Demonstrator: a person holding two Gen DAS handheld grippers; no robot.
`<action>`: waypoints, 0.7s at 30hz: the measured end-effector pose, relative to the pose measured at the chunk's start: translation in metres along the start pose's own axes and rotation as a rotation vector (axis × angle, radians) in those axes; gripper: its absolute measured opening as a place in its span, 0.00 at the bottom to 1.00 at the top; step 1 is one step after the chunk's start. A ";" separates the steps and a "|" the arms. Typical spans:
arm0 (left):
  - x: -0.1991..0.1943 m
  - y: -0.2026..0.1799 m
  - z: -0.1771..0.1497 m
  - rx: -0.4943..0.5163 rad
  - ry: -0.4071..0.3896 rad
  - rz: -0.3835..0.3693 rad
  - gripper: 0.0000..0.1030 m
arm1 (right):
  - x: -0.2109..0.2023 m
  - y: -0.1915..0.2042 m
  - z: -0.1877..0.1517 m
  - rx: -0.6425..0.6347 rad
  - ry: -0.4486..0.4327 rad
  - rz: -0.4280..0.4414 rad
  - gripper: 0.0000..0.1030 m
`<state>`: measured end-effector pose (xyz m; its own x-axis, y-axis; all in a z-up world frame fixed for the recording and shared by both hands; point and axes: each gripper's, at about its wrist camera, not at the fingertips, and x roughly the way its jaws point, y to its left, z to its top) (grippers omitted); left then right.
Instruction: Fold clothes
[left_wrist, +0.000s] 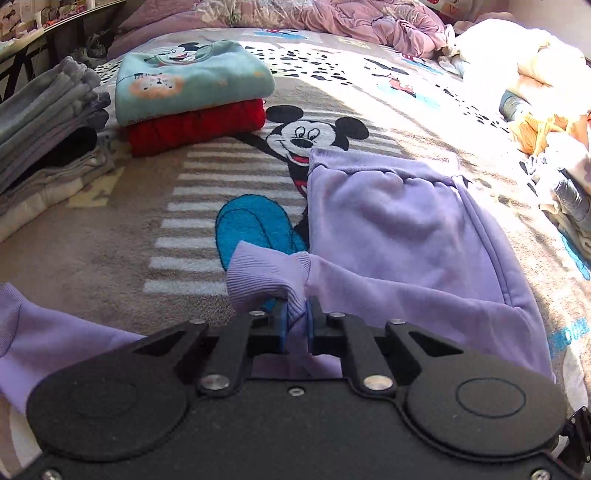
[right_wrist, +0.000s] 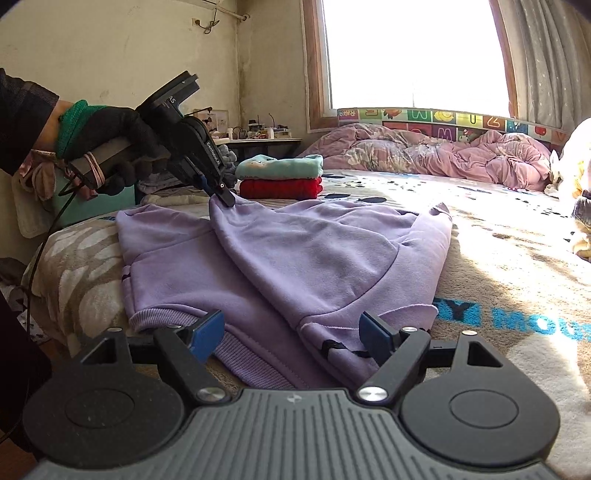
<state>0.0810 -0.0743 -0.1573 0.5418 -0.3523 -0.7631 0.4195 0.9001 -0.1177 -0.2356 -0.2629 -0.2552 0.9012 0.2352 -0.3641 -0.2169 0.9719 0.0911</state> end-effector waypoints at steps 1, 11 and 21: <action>-0.009 0.000 0.002 0.012 -0.022 -0.009 0.07 | 0.000 0.000 0.000 -0.001 -0.004 0.000 0.77; -0.058 0.007 0.006 0.055 -0.113 -0.039 0.07 | -0.007 0.001 -0.001 -0.014 -0.030 -0.022 0.77; 0.005 0.011 -0.034 0.194 0.104 0.136 0.15 | -0.007 0.008 -0.004 -0.088 0.019 -0.044 0.74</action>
<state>0.0630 -0.0578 -0.1842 0.5289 -0.1943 -0.8262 0.4855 0.8677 0.1066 -0.2452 -0.2567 -0.2559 0.9033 0.1919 -0.3837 -0.2107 0.9775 -0.0071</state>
